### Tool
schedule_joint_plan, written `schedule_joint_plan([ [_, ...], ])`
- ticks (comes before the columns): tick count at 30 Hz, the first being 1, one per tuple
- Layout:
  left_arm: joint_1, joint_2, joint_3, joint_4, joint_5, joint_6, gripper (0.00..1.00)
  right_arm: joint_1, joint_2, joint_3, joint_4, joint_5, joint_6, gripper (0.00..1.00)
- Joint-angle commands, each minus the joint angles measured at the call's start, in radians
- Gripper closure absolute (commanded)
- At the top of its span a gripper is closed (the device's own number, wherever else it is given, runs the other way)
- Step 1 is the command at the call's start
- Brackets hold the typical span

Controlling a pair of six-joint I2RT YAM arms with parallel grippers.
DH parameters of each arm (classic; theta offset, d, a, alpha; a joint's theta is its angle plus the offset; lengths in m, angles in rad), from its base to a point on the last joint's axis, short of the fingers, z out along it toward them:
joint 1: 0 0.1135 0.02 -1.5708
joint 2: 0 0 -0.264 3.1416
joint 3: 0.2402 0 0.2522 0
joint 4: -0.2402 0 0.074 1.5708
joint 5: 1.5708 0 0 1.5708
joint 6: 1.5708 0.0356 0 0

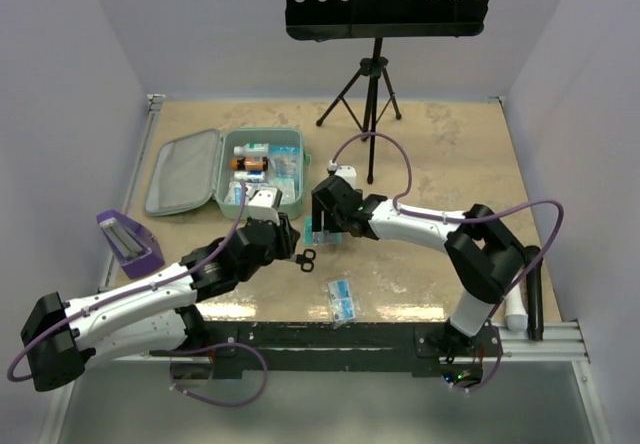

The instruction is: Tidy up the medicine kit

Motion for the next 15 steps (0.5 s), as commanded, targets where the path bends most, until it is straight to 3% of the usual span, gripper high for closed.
schedule_joint_plan([
  [1, 0.005, -0.014, 0.032, -0.029, -0.027, -0.027, 0.62, -0.007, -0.01, -0.025, 0.049, 0.052, -0.037, 0.23],
  [15, 0.005, -0.082, 0.017, -0.124, -0.053, -0.067, 0.62, -0.079, 0.024, -0.066, 0.174, -0.057, -0.074, 0.42],
])
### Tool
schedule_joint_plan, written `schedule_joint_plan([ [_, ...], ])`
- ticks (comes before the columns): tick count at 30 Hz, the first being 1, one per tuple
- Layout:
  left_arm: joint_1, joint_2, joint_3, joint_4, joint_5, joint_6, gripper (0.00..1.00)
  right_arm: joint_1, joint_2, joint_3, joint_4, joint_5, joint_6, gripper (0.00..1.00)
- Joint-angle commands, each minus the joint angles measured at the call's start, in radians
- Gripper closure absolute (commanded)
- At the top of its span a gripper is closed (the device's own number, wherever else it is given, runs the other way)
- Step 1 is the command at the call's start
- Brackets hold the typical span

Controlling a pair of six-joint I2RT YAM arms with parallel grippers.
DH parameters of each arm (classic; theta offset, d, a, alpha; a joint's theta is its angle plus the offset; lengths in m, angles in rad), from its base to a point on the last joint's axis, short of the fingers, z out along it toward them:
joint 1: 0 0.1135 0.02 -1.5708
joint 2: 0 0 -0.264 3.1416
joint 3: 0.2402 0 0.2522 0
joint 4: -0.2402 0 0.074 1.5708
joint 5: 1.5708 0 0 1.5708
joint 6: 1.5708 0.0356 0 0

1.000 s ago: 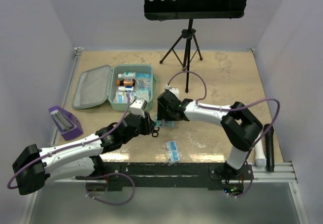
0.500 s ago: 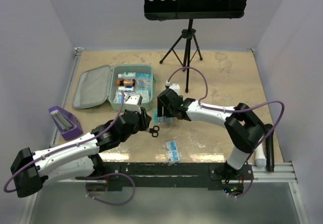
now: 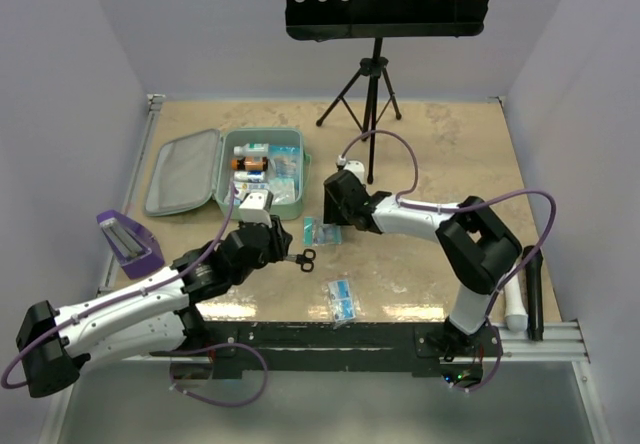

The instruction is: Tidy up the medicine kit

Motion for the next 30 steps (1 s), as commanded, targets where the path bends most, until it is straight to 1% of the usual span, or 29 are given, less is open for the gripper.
schedule_joint_plan([
  [1, 0.005, -0.023, 0.017, -0.008, -0.027, -0.018, 0.62, 0.004, -0.039, -0.041, 0.064, -0.047, -0.016, 0.42],
  [4, 0.005, -0.022, 0.009, 0.009, -0.021, -0.02, 0.62, 0.006, -0.062, -0.096, 0.092, -0.081, -0.016, 0.43],
  [7, 0.005, -0.012, -0.001, 0.024, -0.013, -0.018, 0.62, 0.006, -0.039, -0.132, 0.104, -0.118, -0.014, 0.48],
  [12, 0.005, -0.006, -0.004, 0.01, -0.012, -0.026, 0.62, 0.006, -0.05, -0.182, 0.136, -0.125, 0.004, 0.52],
  [13, 0.005, -0.015, -0.006, 0.007, -0.015, -0.026, 0.62, 0.004, -0.057, -0.186, 0.136, -0.124, 0.01, 0.51],
  [16, 0.005, -0.037, -0.006, 0.009, -0.023, -0.023, 0.62, 0.006, -0.093, -0.192, 0.135, -0.113, 0.027, 0.39],
  [18, 0.005, -0.043, -0.006, 0.01, -0.023, -0.02, 0.62, 0.004, -0.123, -0.19, 0.127, -0.109, 0.04, 0.34],
  [22, 0.005, -0.045, -0.006, 0.003, -0.026, -0.026, 0.62, 0.006, -0.194, -0.192, 0.119, -0.101, 0.055, 0.31],
  [24, 0.005, -0.048, -0.012, 0.001, -0.023, -0.032, 0.62, 0.006, -0.203, -0.19, 0.118, -0.113, 0.05, 0.33],
  [28, 0.005, -0.057, -0.024, 0.001, -0.02, -0.043, 0.62, 0.006, -0.185, -0.205, 0.118, -0.135, 0.02, 0.4],
  [30, 0.005, -0.062, -0.024, -0.002, -0.02, -0.046, 0.62, 0.006, -0.166, -0.212, 0.116, -0.139, 0.006, 0.42],
])
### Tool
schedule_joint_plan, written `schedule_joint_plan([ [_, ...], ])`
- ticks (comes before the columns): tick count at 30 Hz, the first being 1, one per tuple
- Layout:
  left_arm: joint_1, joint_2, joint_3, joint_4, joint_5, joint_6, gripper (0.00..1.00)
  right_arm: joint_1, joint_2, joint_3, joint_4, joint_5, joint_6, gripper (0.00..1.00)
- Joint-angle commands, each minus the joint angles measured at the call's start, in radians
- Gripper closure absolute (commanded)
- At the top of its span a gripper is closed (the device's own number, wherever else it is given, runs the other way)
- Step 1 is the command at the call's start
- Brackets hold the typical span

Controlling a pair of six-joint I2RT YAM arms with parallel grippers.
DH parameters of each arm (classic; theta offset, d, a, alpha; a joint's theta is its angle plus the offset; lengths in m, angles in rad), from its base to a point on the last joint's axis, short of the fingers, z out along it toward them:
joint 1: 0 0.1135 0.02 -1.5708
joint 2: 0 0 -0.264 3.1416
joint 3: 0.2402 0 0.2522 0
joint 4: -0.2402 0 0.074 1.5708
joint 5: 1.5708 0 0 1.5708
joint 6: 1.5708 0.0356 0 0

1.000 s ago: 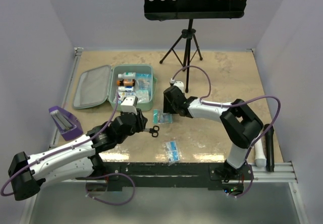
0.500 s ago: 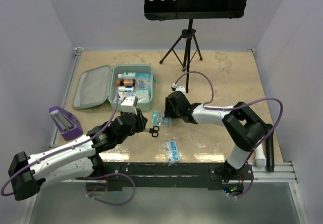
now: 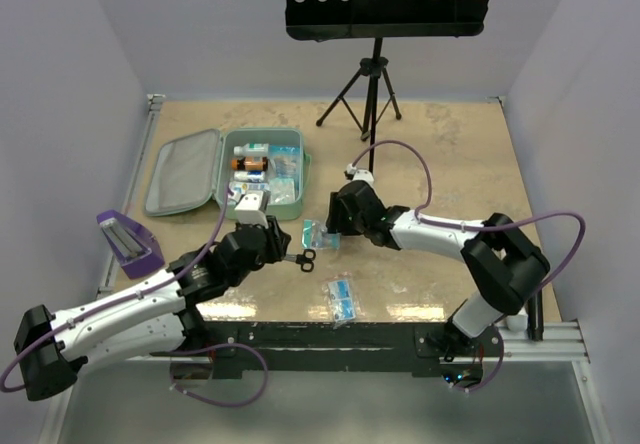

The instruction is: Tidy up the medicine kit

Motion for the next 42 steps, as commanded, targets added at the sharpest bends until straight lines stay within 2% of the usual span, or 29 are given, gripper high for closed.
schedule_joint_plan([
  [1, 0.005, -0.027, -0.009, 0.001, -0.014, -0.024, 0.62, 0.001, 0.019, -0.025, -0.004, -0.029, -0.031, 0.43],
  [9, 0.005, -0.049, 0.031, -0.025, -0.037, -0.002, 0.62, 0.001, 0.082, -0.045, 0.013, -0.061, -0.048, 0.46],
  [13, 0.005, -0.055, 0.043, -0.04, -0.046, 0.001, 0.62, 0.001, 0.088, -0.047, 0.036, -0.073, -0.049, 0.52],
  [20, 0.005, -0.07, 0.048, -0.046, -0.052, 0.004, 0.62, 0.001, 0.087, -0.042, 0.021, -0.074, -0.066, 0.77],
  [24, 0.005, -0.073, 0.057, -0.055, -0.058, 0.007, 0.62, 0.001, 0.043, -0.036, -0.008, -0.064, -0.066, 0.98],
  [26, 0.005, -0.082, 0.066, -0.063, -0.064, 0.007, 0.62, 0.001, -0.009, -0.015, -0.033, -0.048, -0.059, 1.0],
  [33, 0.005, -0.156, 0.129, -0.114, -0.143, 0.013, 0.62, 0.001, -0.12, 0.241, -0.157, 0.044, -0.079, 1.0],
  [38, 0.005, -0.226, 0.145, -0.16, -0.247, 0.005, 0.62, 0.001, 0.044, 0.475, -0.185, 0.08, -0.151, 1.0],
  [42, 0.005, -0.256, 0.137, -0.172, -0.265, 0.002, 0.62, 0.0, 0.205, 0.639, -0.186, 0.075, -0.2, 1.0],
])
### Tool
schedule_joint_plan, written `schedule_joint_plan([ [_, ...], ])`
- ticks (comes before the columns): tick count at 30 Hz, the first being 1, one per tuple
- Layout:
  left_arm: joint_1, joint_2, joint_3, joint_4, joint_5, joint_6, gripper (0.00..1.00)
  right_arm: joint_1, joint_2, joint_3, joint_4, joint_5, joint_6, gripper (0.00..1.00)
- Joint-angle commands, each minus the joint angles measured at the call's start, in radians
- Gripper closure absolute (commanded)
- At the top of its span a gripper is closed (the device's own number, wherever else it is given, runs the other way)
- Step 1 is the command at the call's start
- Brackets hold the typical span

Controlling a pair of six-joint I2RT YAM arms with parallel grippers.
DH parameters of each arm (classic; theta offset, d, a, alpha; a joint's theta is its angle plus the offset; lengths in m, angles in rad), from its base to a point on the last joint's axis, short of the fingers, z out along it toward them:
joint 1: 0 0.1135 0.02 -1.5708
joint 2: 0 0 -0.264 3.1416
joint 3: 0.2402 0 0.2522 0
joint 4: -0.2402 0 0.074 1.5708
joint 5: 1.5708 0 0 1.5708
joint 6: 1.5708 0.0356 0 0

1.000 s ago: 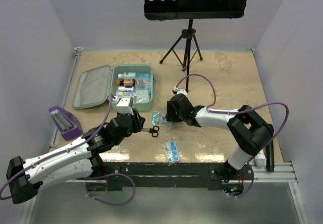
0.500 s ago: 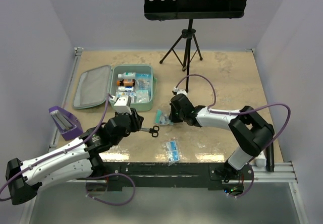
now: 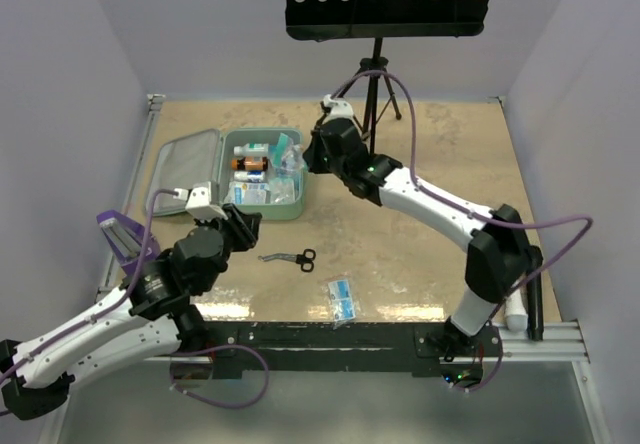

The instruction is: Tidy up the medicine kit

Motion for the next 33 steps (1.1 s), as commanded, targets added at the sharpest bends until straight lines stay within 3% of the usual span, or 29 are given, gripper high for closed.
schedule_joint_plan([
  [1, 0.005, -0.02, 0.029, -0.037, -0.068, -0.001, 0.62, 0.003, 0.182, 0.147, -0.055, 0.024, -0.082, 1.0],
  [7, 0.005, -0.004, 0.032, -0.048, -0.074, 0.002, 0.62, 0.004, 0.356, 0.298, -0.067, 0.02, -0.121, 1.0],
  [11, 0.005, 0.004, 0.032, -0.048, -0.08, 0.01, 0.62, 0.007, 0.416, 0.306, -0.067, 0.018, -0.14, 1.0],
  [25, 0.005, 0.026, 0.003, -0.013, -0.072, 0.019, 0.62, 0.055, 0.319, 0.123, -0.054, 0.102, -0.18, 1.0],
  [28, 0.005, 0.027, 0.0, -0.01, -0.071, 0.022, 0.62, 0.063, 0.302, 0.114, -0.066, 0.128, -0.189, 0.91],
  [33, 0.005, 0.027, -0.007, -0.01, -0.065, 0.023, 0.62, 0.069, 0.276, 0.114, -0.08, 0.139, -0.198, 0.65],
])
